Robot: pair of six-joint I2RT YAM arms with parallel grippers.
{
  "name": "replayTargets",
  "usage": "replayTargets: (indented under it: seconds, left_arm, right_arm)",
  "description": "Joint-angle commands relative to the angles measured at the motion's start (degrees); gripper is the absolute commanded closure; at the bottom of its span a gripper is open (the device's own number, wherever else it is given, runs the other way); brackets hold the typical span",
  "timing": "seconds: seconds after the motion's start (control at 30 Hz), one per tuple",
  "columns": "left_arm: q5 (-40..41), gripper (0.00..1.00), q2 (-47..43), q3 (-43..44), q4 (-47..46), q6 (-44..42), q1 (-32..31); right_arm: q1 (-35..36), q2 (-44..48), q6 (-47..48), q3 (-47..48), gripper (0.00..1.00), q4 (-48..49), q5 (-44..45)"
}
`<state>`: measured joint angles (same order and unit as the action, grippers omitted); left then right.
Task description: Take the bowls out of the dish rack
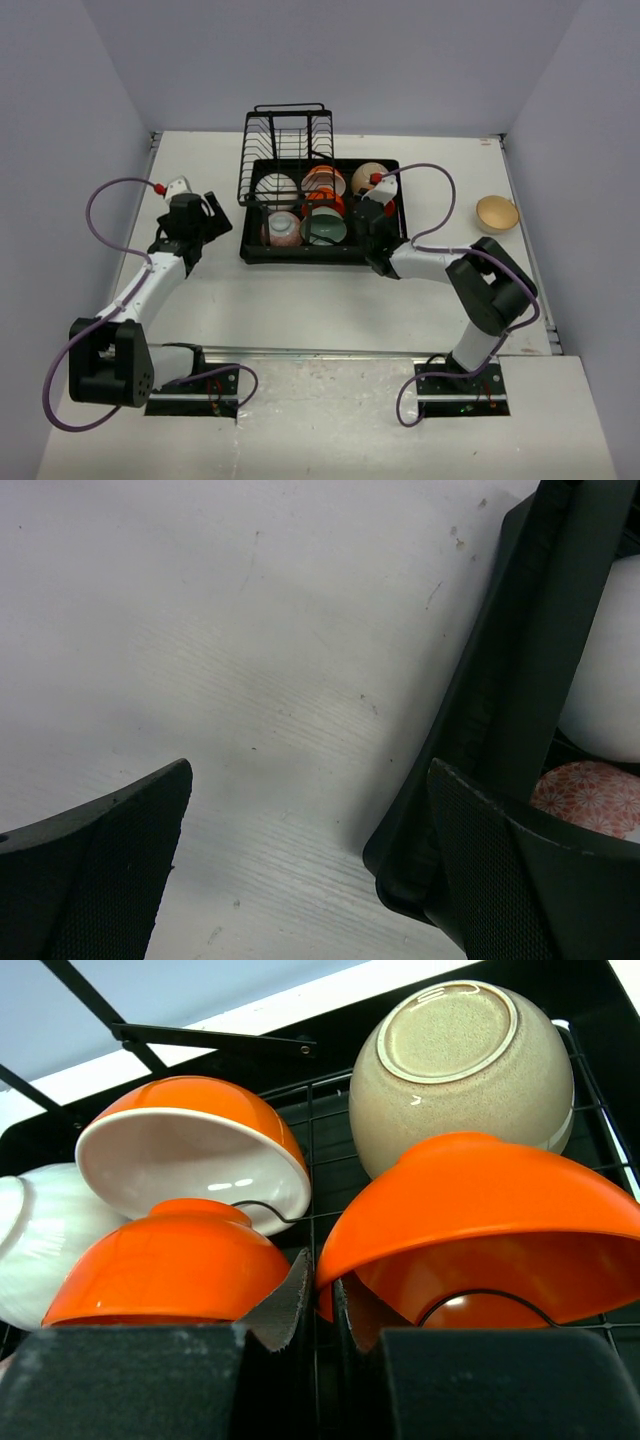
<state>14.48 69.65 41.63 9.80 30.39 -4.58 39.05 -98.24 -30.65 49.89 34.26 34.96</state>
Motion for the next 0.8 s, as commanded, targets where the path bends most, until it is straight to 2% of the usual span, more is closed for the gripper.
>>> replayTargets:
  seconds: [0.0, 0.33, 0.7, 0.77]
  left_arm:
    - [0.2, 0.0, 0.4, -1.0, -4.2, 1.8, -0.4]
    - [2.3, 0.0, 1.7, -3.2, -7.7, 2.7, -0.6]
    - [3.6, 0.0, 1.6, -5.2, -8.8, 4.1, -0.6]
    - [3.4, 0.0, 1.8, -4.9, -11.3, 4.2, -0.6]
  right_arm:
    - [-0.2, 3.8, 7.6, 0.8, 1.0, 18.9, 2.4]
    - [0.4, 5.2, 11.7, -2.8, 1.0, 28.8, -2.1]
    - [0.7, 13.6, 14.4, -3.3, 1.0, 28.8, -0.6]
    - [0.7, 14.1, 15.4, -2.7, 1.0, 29.2, -1.3]
